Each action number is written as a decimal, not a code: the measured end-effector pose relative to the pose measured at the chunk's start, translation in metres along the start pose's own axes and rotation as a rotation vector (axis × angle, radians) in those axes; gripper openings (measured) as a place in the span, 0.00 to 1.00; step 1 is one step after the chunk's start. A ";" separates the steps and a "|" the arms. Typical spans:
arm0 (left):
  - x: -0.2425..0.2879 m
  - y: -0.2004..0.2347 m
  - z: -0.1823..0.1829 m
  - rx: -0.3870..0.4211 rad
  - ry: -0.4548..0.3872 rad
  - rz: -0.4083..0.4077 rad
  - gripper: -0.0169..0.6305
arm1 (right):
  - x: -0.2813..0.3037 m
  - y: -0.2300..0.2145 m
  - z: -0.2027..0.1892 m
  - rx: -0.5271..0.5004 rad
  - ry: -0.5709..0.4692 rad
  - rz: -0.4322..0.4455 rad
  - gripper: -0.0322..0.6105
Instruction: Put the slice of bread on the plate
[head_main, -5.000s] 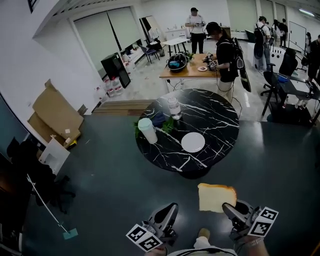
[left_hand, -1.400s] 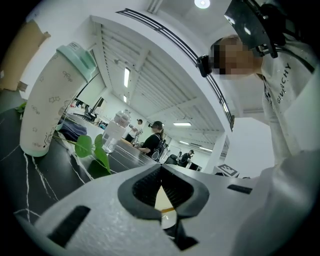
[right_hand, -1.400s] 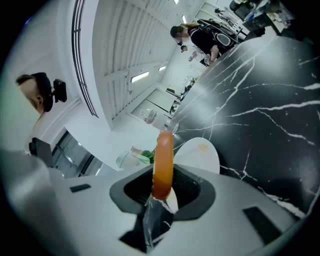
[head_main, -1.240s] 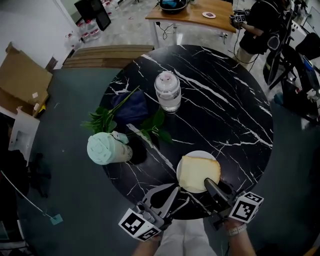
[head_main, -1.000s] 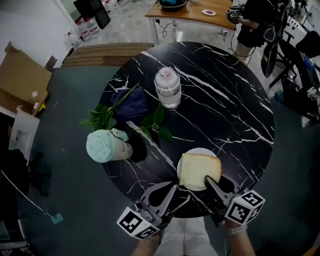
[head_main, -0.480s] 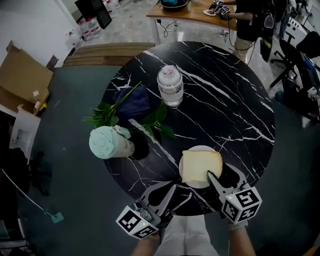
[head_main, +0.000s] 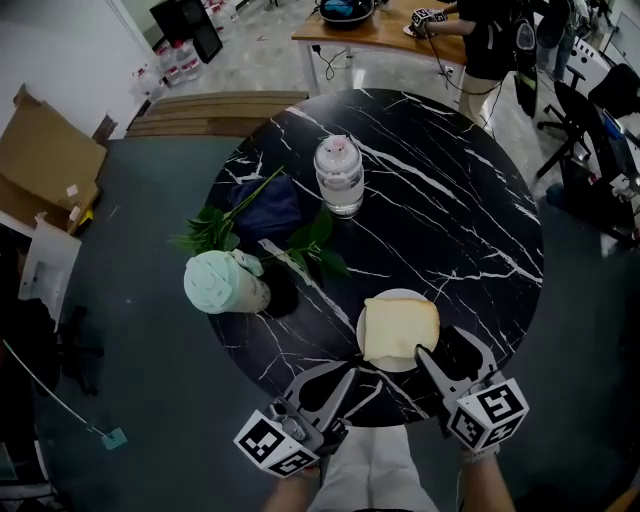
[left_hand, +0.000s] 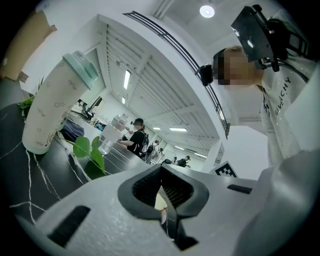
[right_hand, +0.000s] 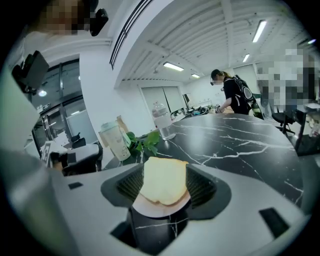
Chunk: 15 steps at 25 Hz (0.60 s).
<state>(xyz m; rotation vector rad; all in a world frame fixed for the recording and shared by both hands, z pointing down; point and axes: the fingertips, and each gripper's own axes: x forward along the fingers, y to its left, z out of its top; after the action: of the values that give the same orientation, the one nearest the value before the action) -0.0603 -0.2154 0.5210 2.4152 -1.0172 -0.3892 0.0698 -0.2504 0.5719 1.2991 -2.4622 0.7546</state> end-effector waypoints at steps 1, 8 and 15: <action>0.001 -0.002 0.001 0.003 0.000 -0.003 0.04 | -0.003 0.004 0.002 0.003 -0.011 0.014 0.42; 0.011 -0.030 0.010 0.082 0.044 -0.037 0.04 | -0.028 0.036 0.032 0.035 -0.116 0.122 0.42; 0.015 -0.062 0.027 0.090 0.046 -0.073 0.04 | -0.059 0.081 0.050 -0.058 -0.110 0.211 0.23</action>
<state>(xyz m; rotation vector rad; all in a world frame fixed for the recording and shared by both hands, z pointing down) -0.0253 -0.1979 0.4638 2.5352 -0.9480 -0.3179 0.0372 -0.1996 0.4772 1.1000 -2.7189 0.6694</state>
